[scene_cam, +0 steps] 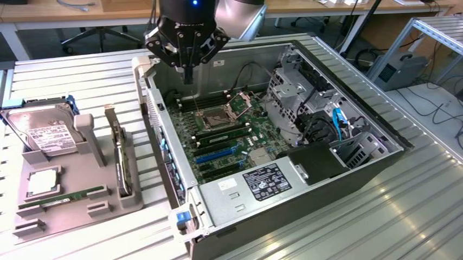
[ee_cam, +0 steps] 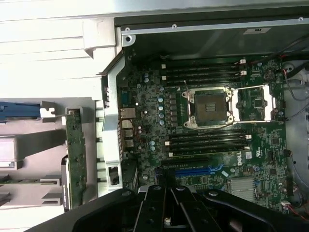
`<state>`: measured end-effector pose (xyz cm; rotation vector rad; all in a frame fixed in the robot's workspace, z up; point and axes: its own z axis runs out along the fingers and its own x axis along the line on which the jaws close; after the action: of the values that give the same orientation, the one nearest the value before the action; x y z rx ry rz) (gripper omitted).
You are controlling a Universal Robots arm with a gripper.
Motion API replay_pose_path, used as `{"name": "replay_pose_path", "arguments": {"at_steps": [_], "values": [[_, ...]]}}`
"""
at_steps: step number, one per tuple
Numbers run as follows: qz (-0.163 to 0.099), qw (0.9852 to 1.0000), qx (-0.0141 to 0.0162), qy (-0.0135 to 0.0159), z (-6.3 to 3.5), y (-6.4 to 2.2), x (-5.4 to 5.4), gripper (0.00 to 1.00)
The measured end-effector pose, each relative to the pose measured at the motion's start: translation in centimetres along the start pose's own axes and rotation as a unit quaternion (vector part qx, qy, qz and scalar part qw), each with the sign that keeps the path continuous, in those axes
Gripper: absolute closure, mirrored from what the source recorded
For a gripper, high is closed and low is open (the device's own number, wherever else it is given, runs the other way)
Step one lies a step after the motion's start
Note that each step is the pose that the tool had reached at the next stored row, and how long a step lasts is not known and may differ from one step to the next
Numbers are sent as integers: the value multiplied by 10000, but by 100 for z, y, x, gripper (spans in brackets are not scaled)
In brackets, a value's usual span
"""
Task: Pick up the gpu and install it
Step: 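Reach for the gpu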
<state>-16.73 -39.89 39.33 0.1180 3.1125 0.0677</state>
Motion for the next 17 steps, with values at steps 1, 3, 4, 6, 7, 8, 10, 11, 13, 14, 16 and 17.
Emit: {"name": "replay_pose_path", "arguments": {"at_steps": [1,3,4,6,7,8,10,11,13,14,16,17], "values": [[0,10000,0,0,0,0,4,89],[0,10000,0,0,-1,-1,13,89],[0,10000,0,0,-1,-1,18,89],[0,10000,0,0,-1,-2,25,89],[0,10000,0,0,-1,-2,29,89],[0,10000,0,0,-1,-3,32,89],[0,10000,0,0,-1,-3,40,89],[0,10000,0,0,-2,-3,43,89],[0,10000,0,0,-2,-4,50,89],[0,10000,0,0,-2,-4,53,89],[0,10000,0,0,-2,-5,59,89],[0,10000,0,0,-2,-5,62,89]]}}
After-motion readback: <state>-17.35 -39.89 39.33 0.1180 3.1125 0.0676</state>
